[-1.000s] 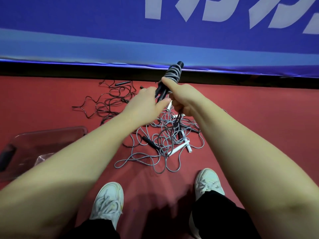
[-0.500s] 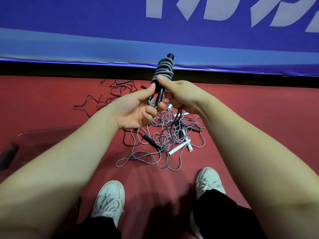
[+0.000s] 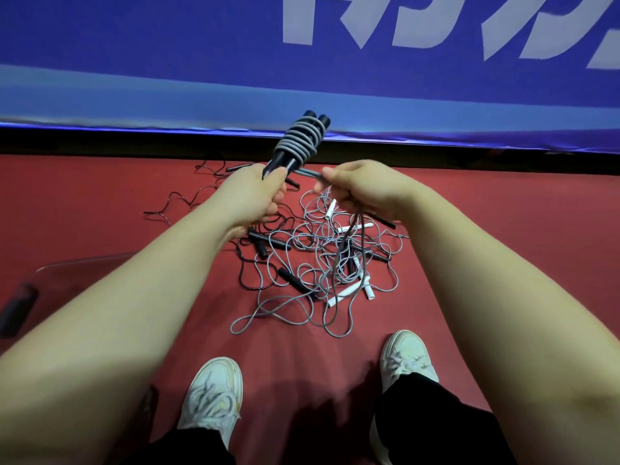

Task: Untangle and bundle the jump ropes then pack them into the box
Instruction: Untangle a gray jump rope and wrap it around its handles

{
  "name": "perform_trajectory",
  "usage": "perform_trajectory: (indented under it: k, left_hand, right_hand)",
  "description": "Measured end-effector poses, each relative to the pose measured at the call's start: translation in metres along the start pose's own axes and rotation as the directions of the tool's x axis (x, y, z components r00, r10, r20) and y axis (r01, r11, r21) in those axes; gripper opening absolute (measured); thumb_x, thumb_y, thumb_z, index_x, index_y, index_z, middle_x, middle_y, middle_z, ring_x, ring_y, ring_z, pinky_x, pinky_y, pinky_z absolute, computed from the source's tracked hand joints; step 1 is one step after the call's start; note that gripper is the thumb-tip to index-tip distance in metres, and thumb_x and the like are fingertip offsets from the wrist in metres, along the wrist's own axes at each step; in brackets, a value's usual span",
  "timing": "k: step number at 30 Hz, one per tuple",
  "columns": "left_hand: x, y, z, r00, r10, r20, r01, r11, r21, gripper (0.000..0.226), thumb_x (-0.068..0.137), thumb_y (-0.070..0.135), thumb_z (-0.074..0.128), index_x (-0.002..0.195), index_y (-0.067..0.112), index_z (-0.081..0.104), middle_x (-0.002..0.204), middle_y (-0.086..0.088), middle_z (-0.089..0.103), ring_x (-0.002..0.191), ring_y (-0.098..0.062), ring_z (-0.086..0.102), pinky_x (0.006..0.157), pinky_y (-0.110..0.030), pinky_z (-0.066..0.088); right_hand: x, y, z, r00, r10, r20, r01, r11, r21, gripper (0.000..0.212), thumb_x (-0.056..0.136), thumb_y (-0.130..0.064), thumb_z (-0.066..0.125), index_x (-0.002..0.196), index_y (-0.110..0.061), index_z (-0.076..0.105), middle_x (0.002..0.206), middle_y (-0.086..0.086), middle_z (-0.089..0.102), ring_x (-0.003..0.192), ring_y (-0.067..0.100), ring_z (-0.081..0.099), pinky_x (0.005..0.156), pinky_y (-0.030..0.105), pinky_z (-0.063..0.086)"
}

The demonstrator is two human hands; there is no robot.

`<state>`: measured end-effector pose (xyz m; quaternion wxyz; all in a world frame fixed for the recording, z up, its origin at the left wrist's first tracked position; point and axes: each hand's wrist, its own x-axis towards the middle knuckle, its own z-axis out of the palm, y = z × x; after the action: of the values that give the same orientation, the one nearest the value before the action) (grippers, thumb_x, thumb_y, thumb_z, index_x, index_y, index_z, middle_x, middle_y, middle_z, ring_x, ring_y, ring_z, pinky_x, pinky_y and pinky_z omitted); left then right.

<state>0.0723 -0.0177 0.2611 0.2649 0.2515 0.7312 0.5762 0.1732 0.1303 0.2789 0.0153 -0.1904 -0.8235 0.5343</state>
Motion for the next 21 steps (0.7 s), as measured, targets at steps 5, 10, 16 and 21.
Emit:
perform_trajectory:
  k: [5, 10, 16, 21]
  left_hand:
    - [0.005, 0.003, -0.005, 0.973, 0.175, -0.152, -0.037, 0.765, 0.643, 0.027, 0.100, 0.033, 0.038, 0.091, 0.010, 0.048, 0.072, -0.002, 0.049, 0.068, -0.024, 0.047, 0.059, -0.031, 0.032]
    - [0.010, -0.002, -0.003, 0.938, 0.276, -0.209, 0.013, 0.576, 0.818, 0.025, 0.101, 0.034, 0.037, 0.093, 0.011, 0.040, 0.067, -0.001, 0.040, 0.063, -0.025, 0.040, 0.057, -0.034, 0.028]
    - [0.005, -0.008, 0.012, 0.846, 0.524, -0.103, -0.006, 0.203, 0.979, 0.022, 0.100, 0.029, 0.040, 0.100, 0.008, 0.047, 0.084, -0.011, 0.055, 0.071, -0.036, 0.057, 0.054, -0.035, 0.029]
    - [0.009, -0.007, 0.033, 0.878, 0.479, 0.015, -0.006, -0.020, 1.000, 0.022, 0.097, 0.007, 0.035, 0.115, 0.005, 0.047, 0.108, -0.017, 0.059, 0.095, -0.037, 0.061, 0.060, -0.036, 0.032]
  right_hand:
    - [-0.007, -0.012, -0.006, 0.995, -0.002, -0.103, -0.023, 0.971, -0.240, 0.036, 0.098, -0.038, 0.046, 0.074, -0.017, 0.062, 0.058, -0.004, 0.045, 0.050, 0.010, 0.040, 0.049, 0.020, 0.035]
    - [-0.011, -0.019, -0.003, 0.993, -0.014, -0.121, -0.041, 0.895, -0.444, 0.027, 0.097, -0.032, 0.048, 0.092, -0.016, 0.069, 0.069, -0.004, 0.052, 0.053, 0.009, 0.042, 0.047, 0.017, 0.034]
    - [-0.004, -0.026, -0.004, 0.974, 0.224, 0.018, -0.218, 0.924, 0.315, 0.035, 0.100, -0.019, 0.035, 0.084, -0.008, 0.064, 0.043, -0.009, 0.031, 0.033, 0.003, 0.018, 0.032, 0.015, 0.014]
    - [-0.005, -0.028, 0.011, 0.973, 0.212, -0.095, -0.193, 0.965, 0.177, 0.043, 0.098, -0.043, 0.043, 0.078, -0.009, 0.061, 0.039, -0.009, 0.027, 0.032, 0.004, 0.018, 0.035, 0.016, 0.013]
